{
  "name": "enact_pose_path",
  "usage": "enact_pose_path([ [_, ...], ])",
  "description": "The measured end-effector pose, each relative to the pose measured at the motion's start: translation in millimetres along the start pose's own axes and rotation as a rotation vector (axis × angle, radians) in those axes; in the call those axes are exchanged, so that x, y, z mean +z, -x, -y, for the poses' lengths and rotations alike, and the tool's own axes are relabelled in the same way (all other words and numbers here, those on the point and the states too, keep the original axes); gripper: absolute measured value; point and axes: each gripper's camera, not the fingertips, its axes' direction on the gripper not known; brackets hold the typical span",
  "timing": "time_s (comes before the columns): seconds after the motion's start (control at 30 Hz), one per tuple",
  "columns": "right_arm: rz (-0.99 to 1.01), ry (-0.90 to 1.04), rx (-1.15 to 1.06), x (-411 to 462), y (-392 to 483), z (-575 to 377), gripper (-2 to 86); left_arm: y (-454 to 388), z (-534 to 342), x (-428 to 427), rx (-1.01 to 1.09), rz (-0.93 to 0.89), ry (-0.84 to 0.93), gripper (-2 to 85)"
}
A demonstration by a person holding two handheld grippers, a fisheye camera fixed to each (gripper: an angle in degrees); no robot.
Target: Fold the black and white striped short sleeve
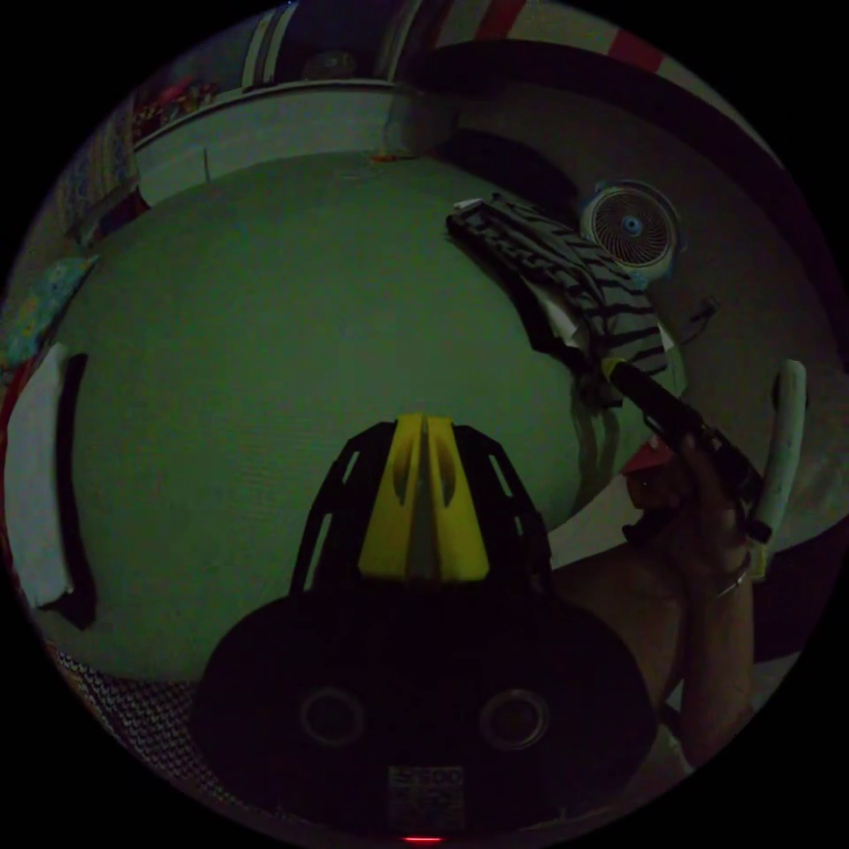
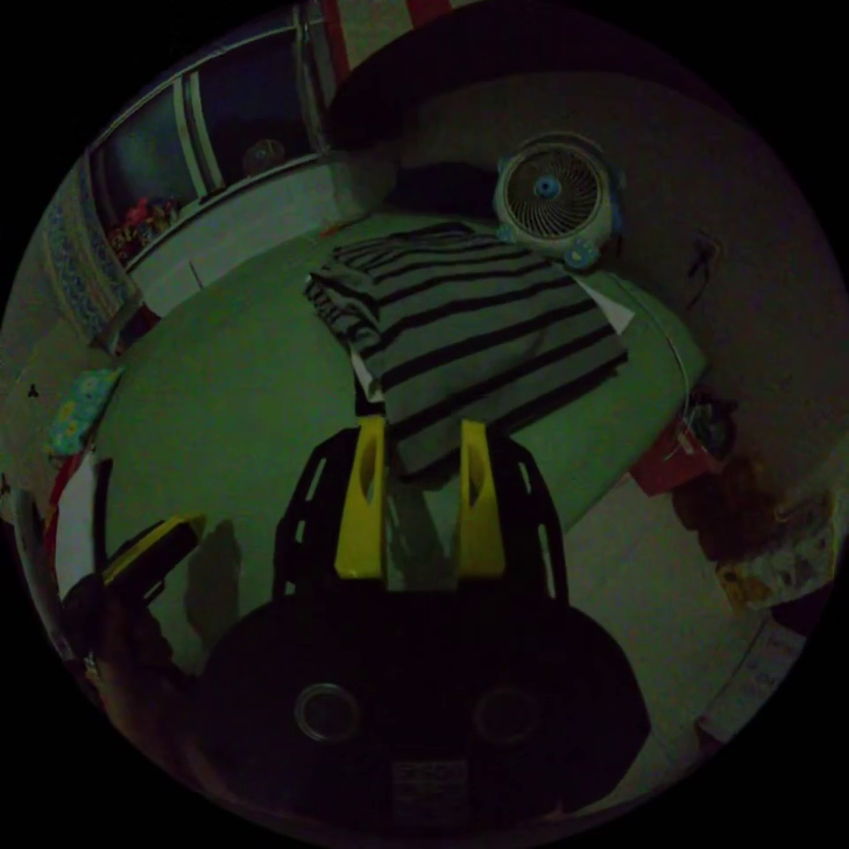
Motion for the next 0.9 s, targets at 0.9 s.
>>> enact_pose_path([
  [0.9,0.165,-0.091,-0.159,-2.0,118.0,-22.3,-0.7,98.3,-13.1,-102.9,0.087,0.161,0.004,0.5],
])
